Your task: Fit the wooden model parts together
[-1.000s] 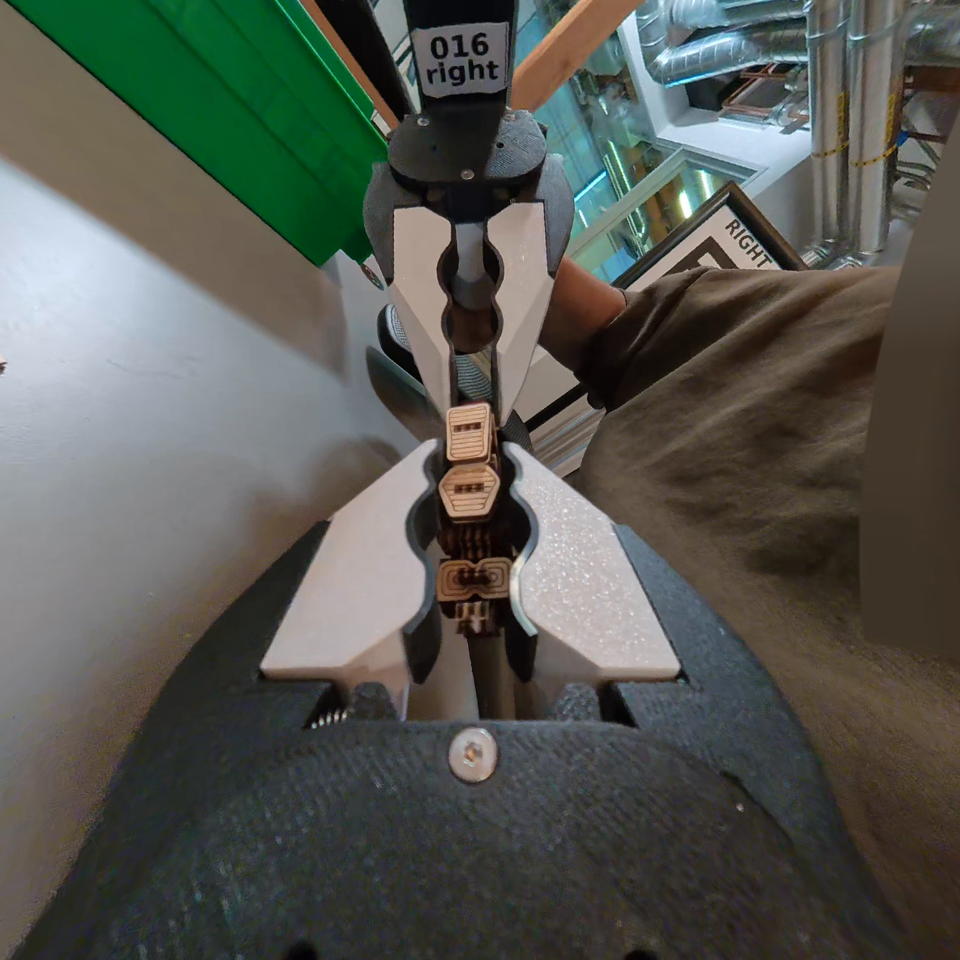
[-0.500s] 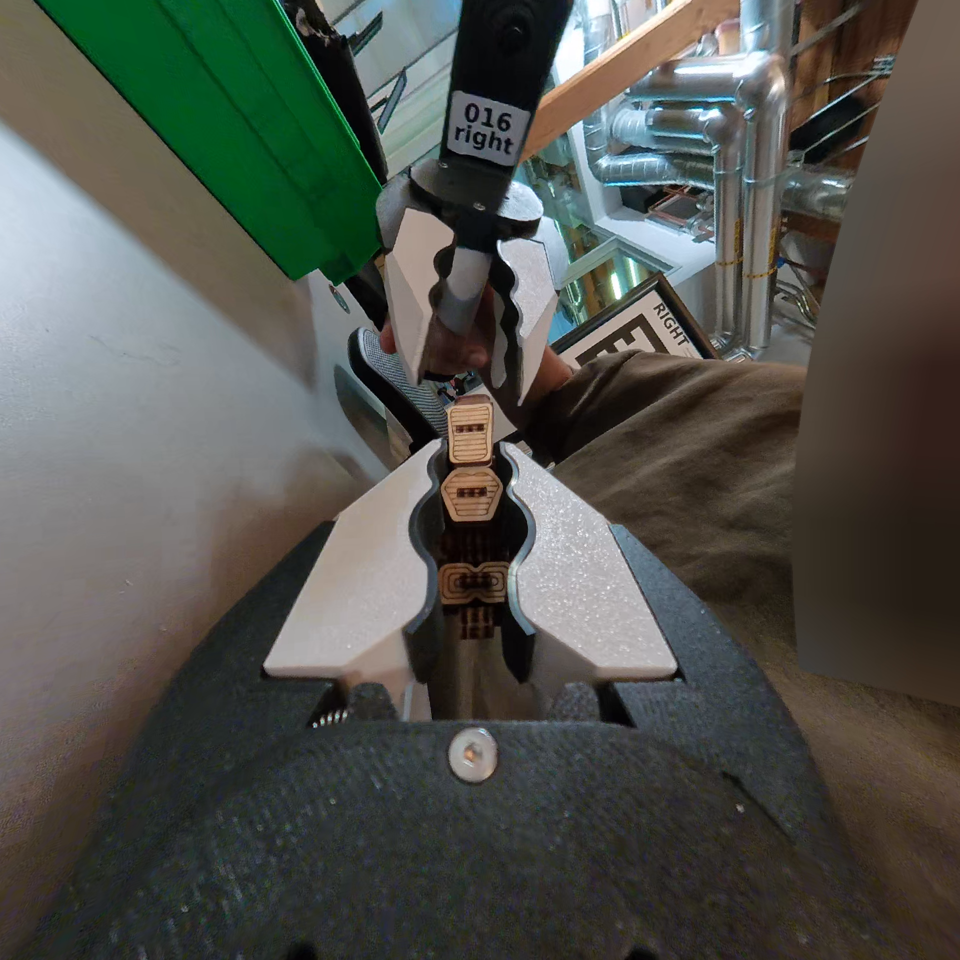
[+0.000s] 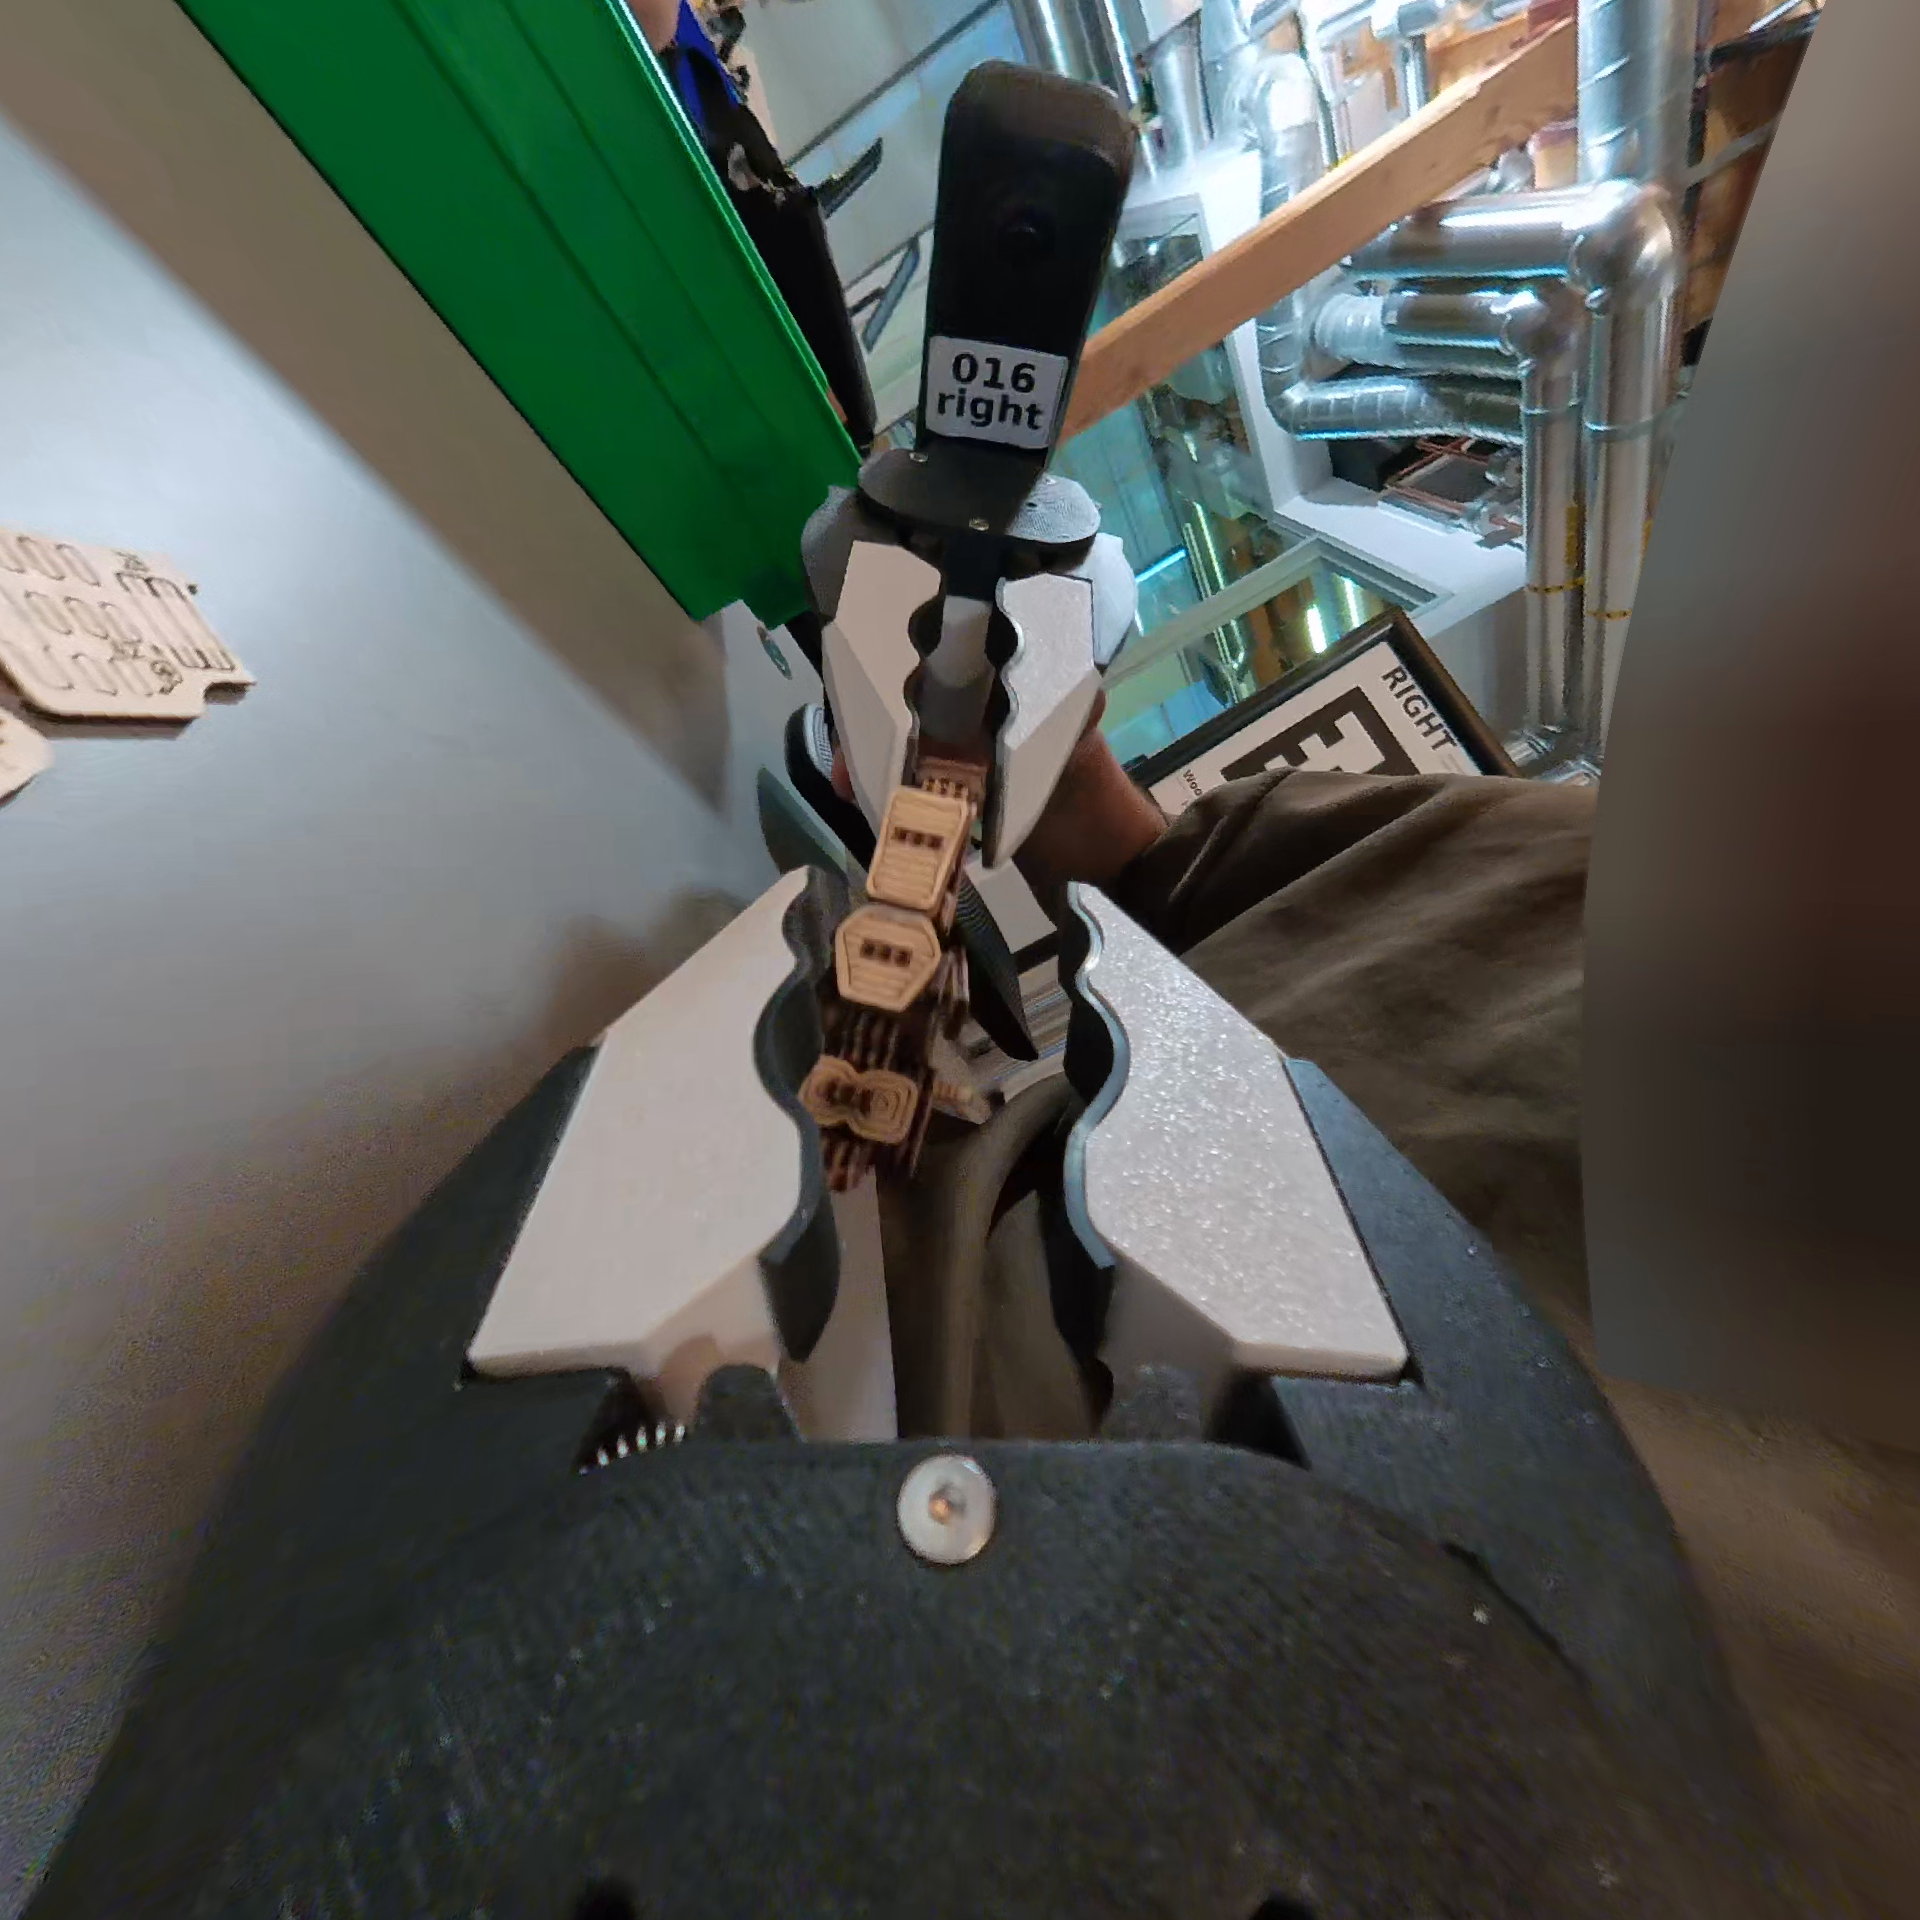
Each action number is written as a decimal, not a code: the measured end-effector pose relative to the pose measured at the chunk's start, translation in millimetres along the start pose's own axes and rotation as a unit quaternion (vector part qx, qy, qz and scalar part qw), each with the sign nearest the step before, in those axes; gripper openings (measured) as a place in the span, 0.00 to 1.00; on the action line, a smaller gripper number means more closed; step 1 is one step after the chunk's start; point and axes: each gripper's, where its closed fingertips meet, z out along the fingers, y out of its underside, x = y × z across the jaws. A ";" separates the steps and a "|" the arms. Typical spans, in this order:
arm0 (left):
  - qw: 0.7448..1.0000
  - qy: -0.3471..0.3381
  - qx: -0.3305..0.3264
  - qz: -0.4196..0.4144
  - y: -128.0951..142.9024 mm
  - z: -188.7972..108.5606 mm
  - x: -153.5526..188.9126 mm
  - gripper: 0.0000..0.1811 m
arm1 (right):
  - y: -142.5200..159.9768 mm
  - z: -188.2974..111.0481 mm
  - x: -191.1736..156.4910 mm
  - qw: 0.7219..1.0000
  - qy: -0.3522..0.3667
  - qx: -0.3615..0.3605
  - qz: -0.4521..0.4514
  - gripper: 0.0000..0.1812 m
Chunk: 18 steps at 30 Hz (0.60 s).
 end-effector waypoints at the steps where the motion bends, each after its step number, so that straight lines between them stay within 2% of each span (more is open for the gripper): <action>1: 1.000 -0.003 -0.001 -0.004 2.3 -0.9 -0.6 0.21 | -1.5 -1.1 1.1 1.000 -0.009 0.011 0.009 0.09; 5: 1.000 -0.017 0.008 -0.023 10.2 0.0 -4.4 0.24 | -4.3 -0.8 3.8 0.998 -0.042 0.040 0.033 0.08; 10: 0.999 -0.013 0.022 -0.033 3.8 -3.0 -5.7 0.15 | -10.0 0.4 2.7 0.995 -0.070 0.062 0.032 0.08; 18: 0.998 0.022 0.029 -0.044 -0.4 -5.1 1.2 0.12 | -15.8 -1.0 -3.1 0.986 -0.124 0.104 0.044 0.09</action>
